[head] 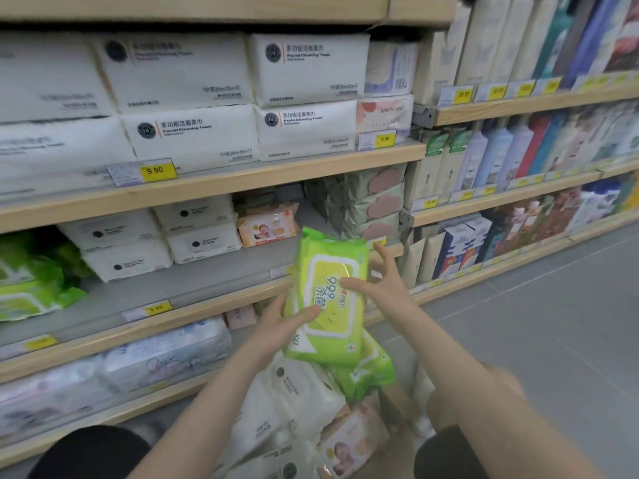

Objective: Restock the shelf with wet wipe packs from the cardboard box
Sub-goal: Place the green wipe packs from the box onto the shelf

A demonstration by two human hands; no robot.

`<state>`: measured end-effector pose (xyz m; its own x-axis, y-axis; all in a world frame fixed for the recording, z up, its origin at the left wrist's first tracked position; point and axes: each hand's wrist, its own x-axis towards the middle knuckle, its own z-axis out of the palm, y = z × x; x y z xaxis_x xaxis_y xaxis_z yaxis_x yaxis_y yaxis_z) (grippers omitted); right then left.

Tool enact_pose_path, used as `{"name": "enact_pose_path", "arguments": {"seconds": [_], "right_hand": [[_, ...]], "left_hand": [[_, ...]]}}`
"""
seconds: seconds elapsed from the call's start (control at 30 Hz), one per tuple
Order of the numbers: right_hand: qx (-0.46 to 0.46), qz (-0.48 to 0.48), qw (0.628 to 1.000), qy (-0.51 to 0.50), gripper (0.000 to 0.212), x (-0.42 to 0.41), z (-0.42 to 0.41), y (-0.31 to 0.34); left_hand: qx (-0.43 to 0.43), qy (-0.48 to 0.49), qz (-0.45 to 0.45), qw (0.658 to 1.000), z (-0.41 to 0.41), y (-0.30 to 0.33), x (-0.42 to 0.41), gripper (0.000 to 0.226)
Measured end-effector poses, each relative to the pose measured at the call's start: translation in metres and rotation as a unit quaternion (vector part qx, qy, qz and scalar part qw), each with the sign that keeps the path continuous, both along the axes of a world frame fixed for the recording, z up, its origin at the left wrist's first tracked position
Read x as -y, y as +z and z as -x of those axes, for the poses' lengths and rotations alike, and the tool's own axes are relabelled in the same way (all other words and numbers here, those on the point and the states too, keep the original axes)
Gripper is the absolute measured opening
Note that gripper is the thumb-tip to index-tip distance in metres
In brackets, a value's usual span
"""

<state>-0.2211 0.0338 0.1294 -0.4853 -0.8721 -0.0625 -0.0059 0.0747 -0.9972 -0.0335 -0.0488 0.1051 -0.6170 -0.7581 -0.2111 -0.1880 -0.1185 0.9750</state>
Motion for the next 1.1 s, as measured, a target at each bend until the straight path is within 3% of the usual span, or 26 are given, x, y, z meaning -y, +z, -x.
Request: {"name": "enact_pose_path", "arguments": {"seconds": [0.07, 0.1, 0.2, 0.27, 0.33, 0.47, 0.6, 0.73, 0.83, 0.9, 0.97, 1.0, 1.1], "right_hand": [[0.067, -0.043, 0.994, 0.077, 0.102, 0.003, -0.003, -0.009], [0.076, -0.057, 0.99, 0.107, 0.099, 0.005, -0.006, -0.011], [0.038, -0.046, 0.994, 0.091, 0.084, 0.013, -0.012, -0.009], [0.02, -0.042, 0.996, 0.075, 0.084, 0.017, -0.009, -0.005], [-0.04, -0.057, 0.994, 0.087, 0.089, 0.019, -0.006, -0.001], [-0.195, -0.098, 0.964, 0.151, 0.093, 0.019, -0.011, 0.015], [-0.294, -0.122, 0.927, 0.199, 0.096, 0.026, -0.017, 0.024], [-0.316, -0.131, 0.909, 0.239, 0.097, 0.029, -0.014, 0.025], [-0.386, -0.164, 0.869, 0.263, 0.104, 0.029, -0.005, 0.028], [-0.403, -0.154, 0.871, 0.235, 0.096, 0.03, -0.004, 0.021], [-0.421, -0.146, 0.869, 0.213, 0.093, 0.03, -0.008, 0.016], [-0.442, -0.146, 0.861, 0.206, 0.094, 0.031, -0.01, 0.014], [-0.486, -0.137, 0.836, 0.214, 0.097, 0.035, -0.018, 0.008]], "left_hand": [[-0.052, 0.037, -0.06, 0.996, 0.0, -0.005, -0.002, 0.098], [-0.068, 0.04, -0.066, 0.995, -0.001, -0.005, -0.003, 0.096], [-0.054, 0.008, -0.047, 0.997, -0.003, 0.006, 0.0, 0.068], [-0.038, 0.016, 0.013, 0.999, -0.009, 0.015, 0.014, 0.069], [-0.009, 0.06, 0.11, 0.992, -0.016, 0.03, 0.032, 0.096], [0.073, 0.027, 0.323, 0.943, -0.018, 0.068, 0.053, 0.12], [0.163, -0.134, 0.249, 0.945, -0.012, 0.072, 0.065, 0.126], [0.077, -0.071, 0.239, 0.965, -0.017, 0.051, 0.064, 0.088], [0.046, -0.015, 0.223, 0.974, -0.024, 0.034, 0.059, 0.082], [0.063, -0.002, 0.251, 0.966, -0.029, 0.027, 0.056, 0.082], [0.131, -0.02, 0.32, 0.938, -0.03, 0.031, 0.055, 0.081], [0.191, -0.045, 0.382, 0.903, -0.029, 0.034, 0.056, 0.081], [0.372, -0.166, 0.516, 0.753, -0.014, 0.033, 0.052, 0.104]]}}
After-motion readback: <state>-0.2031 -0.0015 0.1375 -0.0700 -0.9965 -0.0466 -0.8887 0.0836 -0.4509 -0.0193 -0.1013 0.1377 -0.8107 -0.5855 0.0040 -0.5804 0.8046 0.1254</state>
